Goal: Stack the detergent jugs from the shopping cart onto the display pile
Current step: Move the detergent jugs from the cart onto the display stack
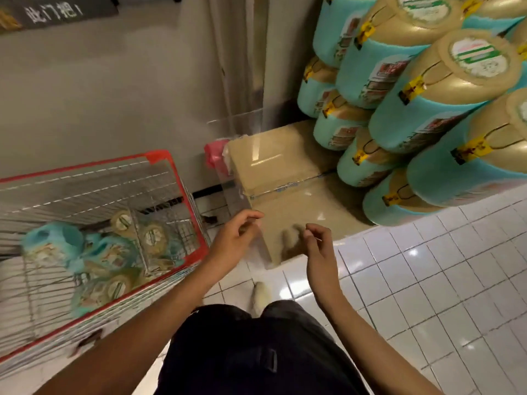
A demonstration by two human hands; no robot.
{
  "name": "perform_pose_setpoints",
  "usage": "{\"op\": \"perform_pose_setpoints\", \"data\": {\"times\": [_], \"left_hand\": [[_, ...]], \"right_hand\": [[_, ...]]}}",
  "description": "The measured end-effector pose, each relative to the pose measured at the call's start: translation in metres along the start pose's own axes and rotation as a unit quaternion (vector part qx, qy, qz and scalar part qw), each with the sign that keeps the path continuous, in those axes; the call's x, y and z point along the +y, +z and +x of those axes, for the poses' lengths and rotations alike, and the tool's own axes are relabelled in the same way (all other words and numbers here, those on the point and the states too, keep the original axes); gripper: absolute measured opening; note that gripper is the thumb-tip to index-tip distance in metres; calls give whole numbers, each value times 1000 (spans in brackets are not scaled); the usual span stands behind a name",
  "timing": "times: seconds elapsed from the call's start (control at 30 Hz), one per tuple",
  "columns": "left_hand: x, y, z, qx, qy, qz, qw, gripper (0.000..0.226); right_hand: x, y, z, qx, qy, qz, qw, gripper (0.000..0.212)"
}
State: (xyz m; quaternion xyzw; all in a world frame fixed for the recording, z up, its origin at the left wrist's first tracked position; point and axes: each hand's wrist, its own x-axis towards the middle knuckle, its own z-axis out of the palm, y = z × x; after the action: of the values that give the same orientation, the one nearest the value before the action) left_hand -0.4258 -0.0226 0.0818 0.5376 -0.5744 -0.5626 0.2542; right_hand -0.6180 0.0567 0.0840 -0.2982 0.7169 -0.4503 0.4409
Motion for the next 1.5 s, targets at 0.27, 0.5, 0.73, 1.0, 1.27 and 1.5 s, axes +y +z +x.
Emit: {"op": "perform_pose_setpoints", "data": {"times": [0.27,0.5,0.73,1.0,1.27,1.5], "left_hand": [[-64,-109,-68,204,-57,-77,974,16],[-116,-198,-135,333,-63,-127,932,13],[-166,-275,-185,393,-115,-167,897,14],[-238,-355,-195,393,-218,-226,864,15],[-333,-415,-151,317,-333,-290,840,13],[-433,-444,-89,262,-407,-334,809,12]], "right_hand": [[-31,113,-8,-184,-15,-107,977,19],[-47,238,-26,-310,-36,-170,935,18],[-30,369,-50,-412,-35,-193,890,13],[-4,489,-68,-442,9,-263,858,9],[60,596,-47,-446,43,-331,831,16],[151,691,8,-419,24,-393,818,34]]}}
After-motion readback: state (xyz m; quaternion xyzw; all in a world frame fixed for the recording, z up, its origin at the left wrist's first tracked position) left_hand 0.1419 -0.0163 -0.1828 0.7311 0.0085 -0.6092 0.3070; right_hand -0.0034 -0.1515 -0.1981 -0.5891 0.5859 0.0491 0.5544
